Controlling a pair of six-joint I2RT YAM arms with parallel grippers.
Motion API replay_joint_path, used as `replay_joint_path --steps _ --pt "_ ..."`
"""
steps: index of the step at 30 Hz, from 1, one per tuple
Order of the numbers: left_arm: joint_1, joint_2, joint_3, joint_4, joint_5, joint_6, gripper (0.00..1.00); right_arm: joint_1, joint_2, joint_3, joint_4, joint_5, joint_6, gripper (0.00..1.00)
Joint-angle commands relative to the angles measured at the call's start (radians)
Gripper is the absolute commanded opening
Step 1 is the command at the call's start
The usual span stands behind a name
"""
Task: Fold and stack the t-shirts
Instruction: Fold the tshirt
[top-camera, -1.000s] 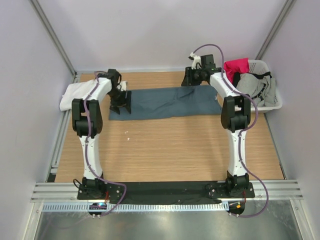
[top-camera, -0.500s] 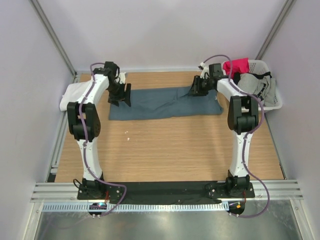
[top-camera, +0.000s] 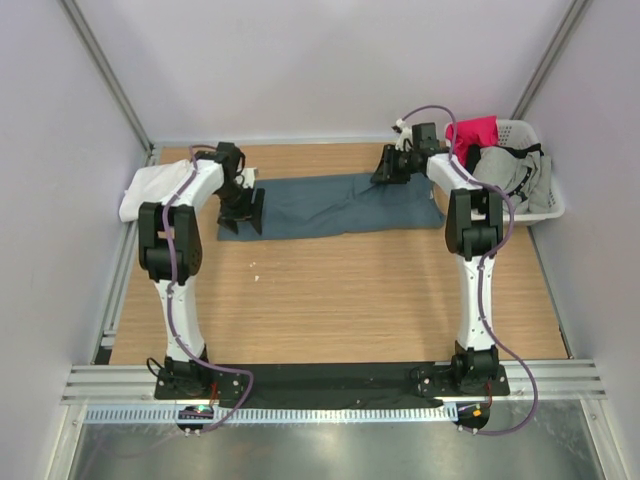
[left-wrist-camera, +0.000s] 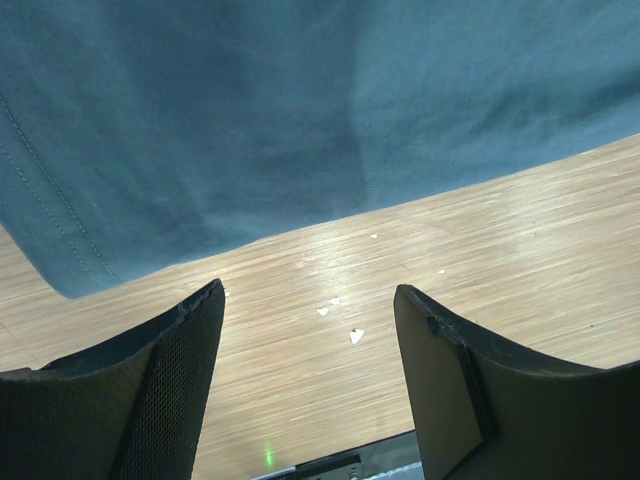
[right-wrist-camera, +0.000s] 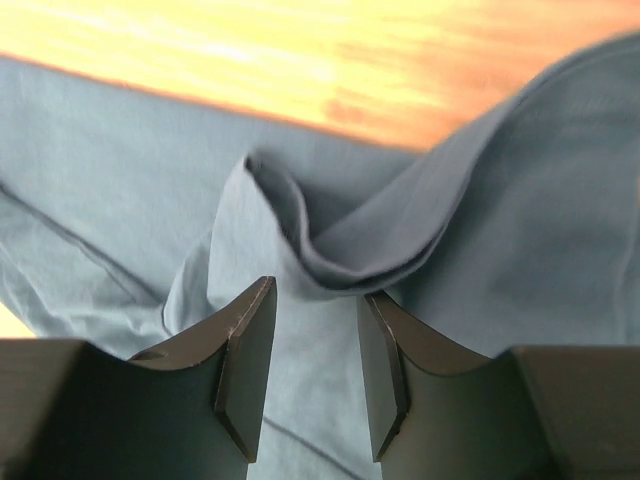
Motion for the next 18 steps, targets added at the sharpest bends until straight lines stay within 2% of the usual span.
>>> replay_joint_path --steps 1,10,18 --pt "-0.004 -0.068 -0.003 0.015 -0.02 0.018 0.7 0.001 0.023 0.075 0.04 0.008 0.012 0.44" --pt "-0.027 -0.065 -0.032 0.018 -0.067 0.03 0.71 0.035 0.125 0.229 0.132 -0.003 0.072 0.46" --pt "-0.029 -0.082 0.027 0.01 -0.141 0.042 0.71 0.066 0.111 0.305 0.156 0.018 0.075 0.48"
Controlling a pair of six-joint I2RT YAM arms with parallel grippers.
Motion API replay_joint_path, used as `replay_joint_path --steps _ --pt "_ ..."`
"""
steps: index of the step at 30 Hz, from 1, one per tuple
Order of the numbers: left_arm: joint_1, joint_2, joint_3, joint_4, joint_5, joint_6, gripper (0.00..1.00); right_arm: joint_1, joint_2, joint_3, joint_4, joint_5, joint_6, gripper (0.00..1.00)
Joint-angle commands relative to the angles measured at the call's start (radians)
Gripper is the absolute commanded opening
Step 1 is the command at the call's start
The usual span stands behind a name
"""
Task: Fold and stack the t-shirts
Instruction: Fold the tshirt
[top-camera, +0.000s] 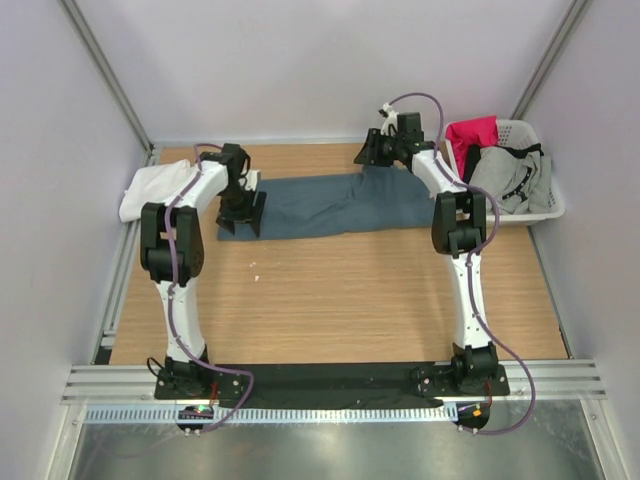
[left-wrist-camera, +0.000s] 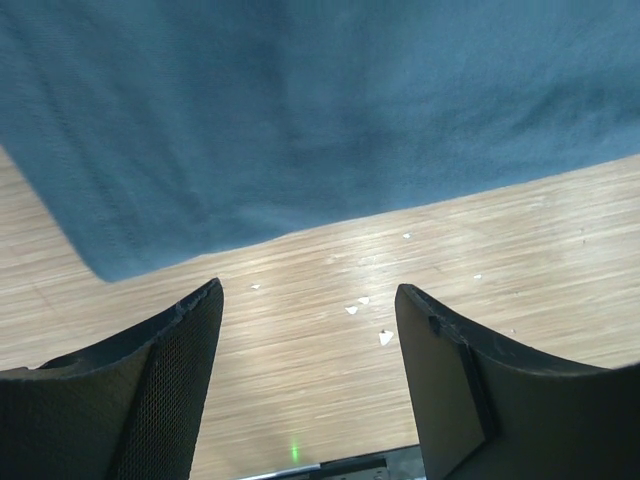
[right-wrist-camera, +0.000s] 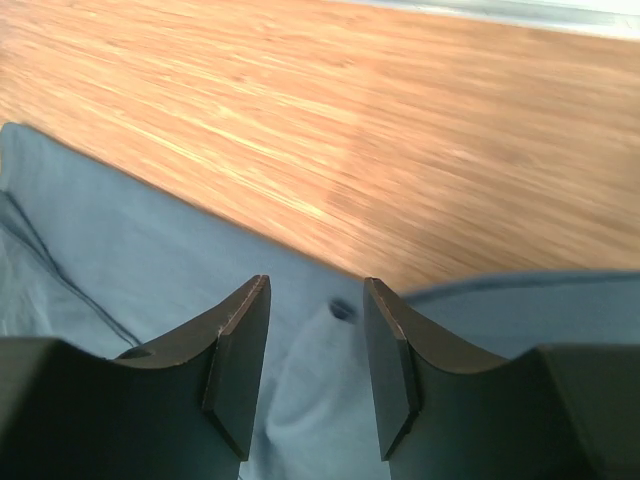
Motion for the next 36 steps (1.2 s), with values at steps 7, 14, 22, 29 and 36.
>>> replay_joint_path --steps 7,14,22,29,36 --pt "0.021 -0.015 0.179 0.019 -0.109 0.037 0.72 -0.048 -0.151 -0.062 -0.014 0.031 -0.027 0.49" --pt "0.049 0.129 0.27 0.008 -0.097 0.037 0.71 -0.114 -0.254 -0.206 -0.043 0.031 -0.061 0.49" --pt "0.049 0.189 0.225 0.01 -0.081 0.023 0.71 -0.13 -0.29 -0.327 -0.063 0.022 -0.077 0.49" --pt "0.043 0.151 0.097 0.015 -0.098 -0.004 0.7 -0.127 -0.23 -0.346 -0.101 0.052 -0.052 0.5" --pt "-0.006 0.067 -0.049 0.03 -0.129 -0.007 0.69 -0.116 -0.124 -0.205 -0.165 0.153 -0.116 0.5"
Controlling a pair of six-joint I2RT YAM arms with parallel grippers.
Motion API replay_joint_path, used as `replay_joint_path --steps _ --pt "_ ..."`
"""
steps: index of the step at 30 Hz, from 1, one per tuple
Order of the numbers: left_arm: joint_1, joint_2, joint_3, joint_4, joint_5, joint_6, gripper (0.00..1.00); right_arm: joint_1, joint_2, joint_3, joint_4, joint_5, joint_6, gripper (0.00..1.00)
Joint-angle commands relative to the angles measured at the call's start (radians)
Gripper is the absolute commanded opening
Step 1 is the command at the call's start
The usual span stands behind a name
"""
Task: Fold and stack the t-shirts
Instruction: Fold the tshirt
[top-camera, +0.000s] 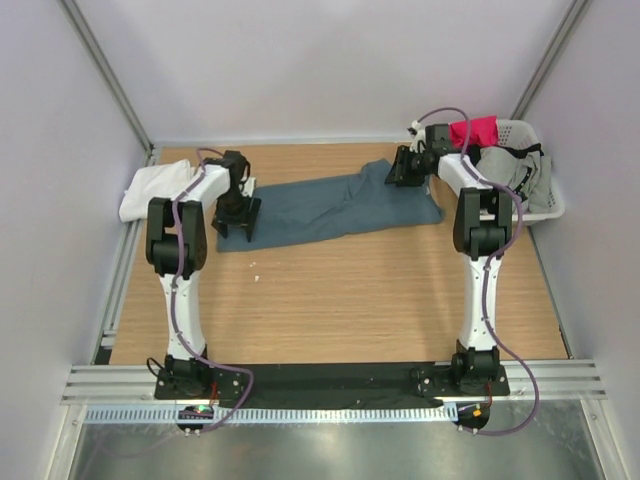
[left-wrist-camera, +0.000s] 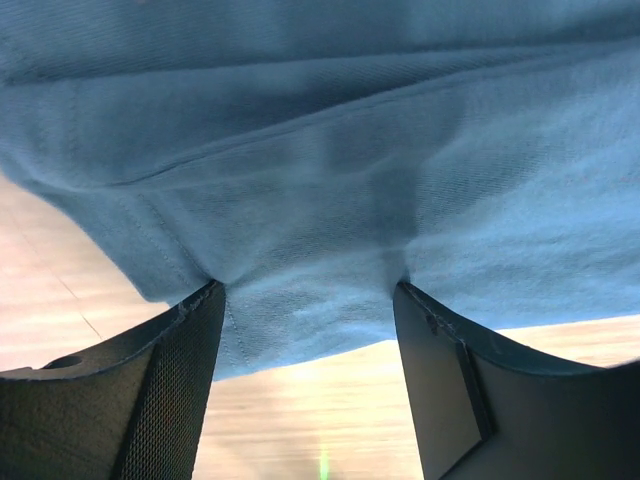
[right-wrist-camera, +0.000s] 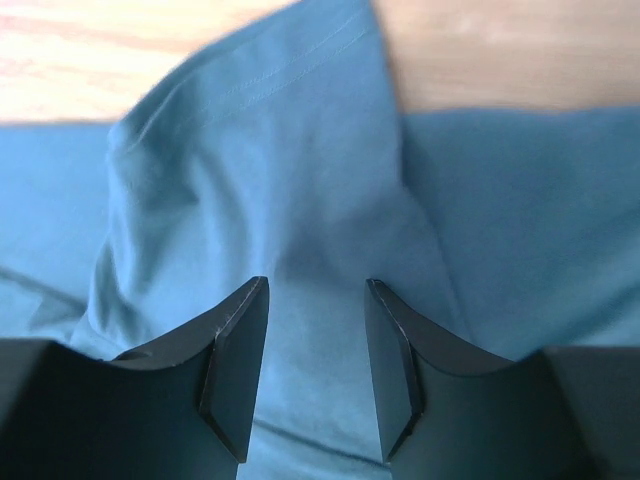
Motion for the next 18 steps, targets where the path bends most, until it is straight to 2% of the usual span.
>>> replay_joint_path --steps 1,12,16,18 --pt "-0.046 -0.04 -0.099 -0.017 -0.029 -0.024 0.69 0.005 0.058 0.103 -0.033 0.091 -0.048 0.5" --pt "-0.242 -0.251 -0.358 -0.028 -0.074 -0.044 0.68 0.062 0.218 0.436 -0.003 0.137 -0.04 0.5" --pt "-0.325 -0.311 -0.368 -0.033 -0.121 -0.039 0.68 0.103 0.23 0.503 0.022 0.157 -0.05 0.51" --pt "-0.346 -0.347 -0.334 -0.046 -0.144 -0.019 0.68 0.106 0.185 0.506 0.022 0.186 -0.062 0.52"
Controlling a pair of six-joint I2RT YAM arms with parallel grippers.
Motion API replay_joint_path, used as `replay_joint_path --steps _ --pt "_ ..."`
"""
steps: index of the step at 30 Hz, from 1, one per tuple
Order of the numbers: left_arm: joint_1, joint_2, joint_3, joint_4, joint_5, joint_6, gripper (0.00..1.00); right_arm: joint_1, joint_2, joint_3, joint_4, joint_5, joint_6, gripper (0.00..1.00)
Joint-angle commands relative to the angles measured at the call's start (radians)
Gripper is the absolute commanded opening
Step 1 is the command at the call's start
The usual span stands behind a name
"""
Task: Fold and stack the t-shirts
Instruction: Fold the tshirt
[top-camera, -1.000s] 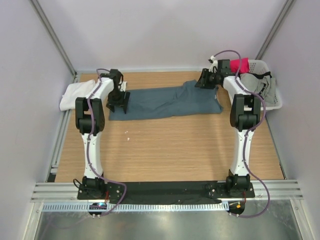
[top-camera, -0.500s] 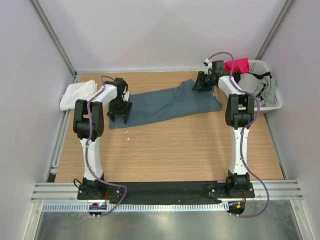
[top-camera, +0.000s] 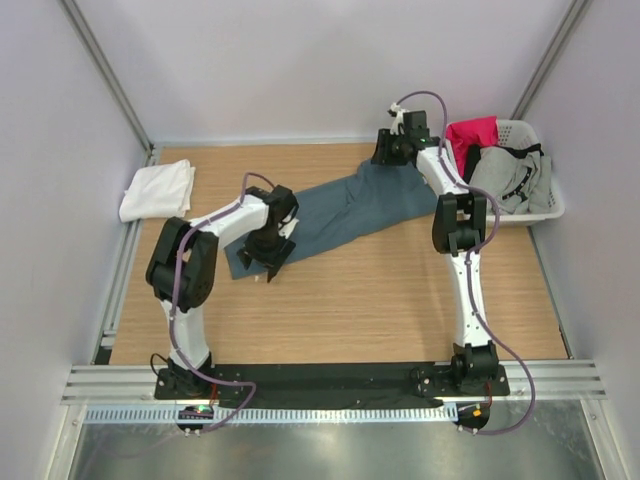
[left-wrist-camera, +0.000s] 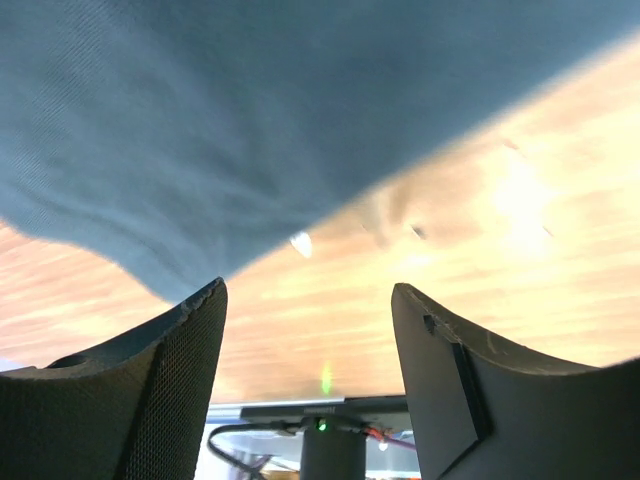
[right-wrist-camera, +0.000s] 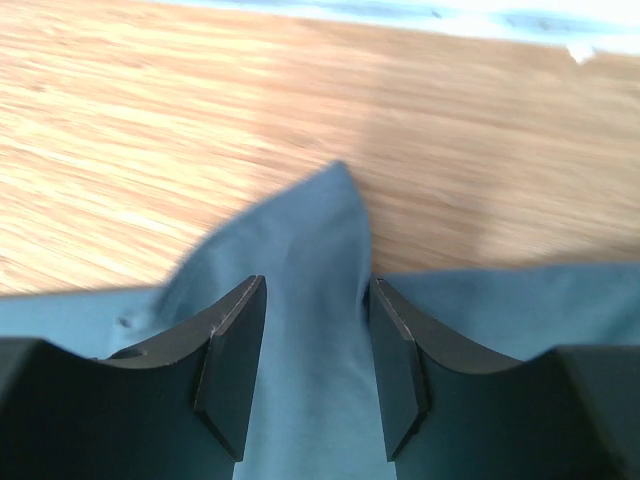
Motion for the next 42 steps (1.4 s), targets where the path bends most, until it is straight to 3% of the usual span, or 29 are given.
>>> replay_joint_path --steps 1,5,7,15,21,28,37,42 --pt "-0.038 -0.099 0.092 -0.027 -0.058 0.016 0.69 0.025 -0.078 0.062 0.039 0.056 -0.022 0.52" --pt "-0.039 -0.129 0.18 -0.036 -0.084 0.08 0.69 -0.004 -0.24 -0.055 0.03 0.111 0.034 0.52" --pt "-0.038 -0.12 0.193 -0.018 -0.125 0.136 0.68 -0.026 -0.351 -0.191 0.023 0.096 0.123 0.53" --pt "-0.035 -0.149 0.017 0.252 -0.198 0.342 0.68 -0.109 -0.62 -0.766 -0.036 -0.12 0.413 0.53" --pt "-0.016 -0.11 -0.051 0.307 -0.228 0.377 0.65 -0.11 -0.684 -0.957 0.003 -0.153 0.436 0.53" --pt "-0.015 -0.044 -0.054 0.285 -0.199 0.374 0.64 -0.109 -0.655 -0.975 -0.003 -0.137 0.441 0.53" --pt "-0.02 -0.014 -0.065 0.232 -0.138 0.325 0.58 -0.138 -0.565 -0.87 -0.028 0.007 0.352 0.49" --pt "-0.033 -0.009 -0.079 0.2 -0.1 0.317 0.49 -0.138 -0.531 -0.836 -0.019 0.045 0.335 0.46"
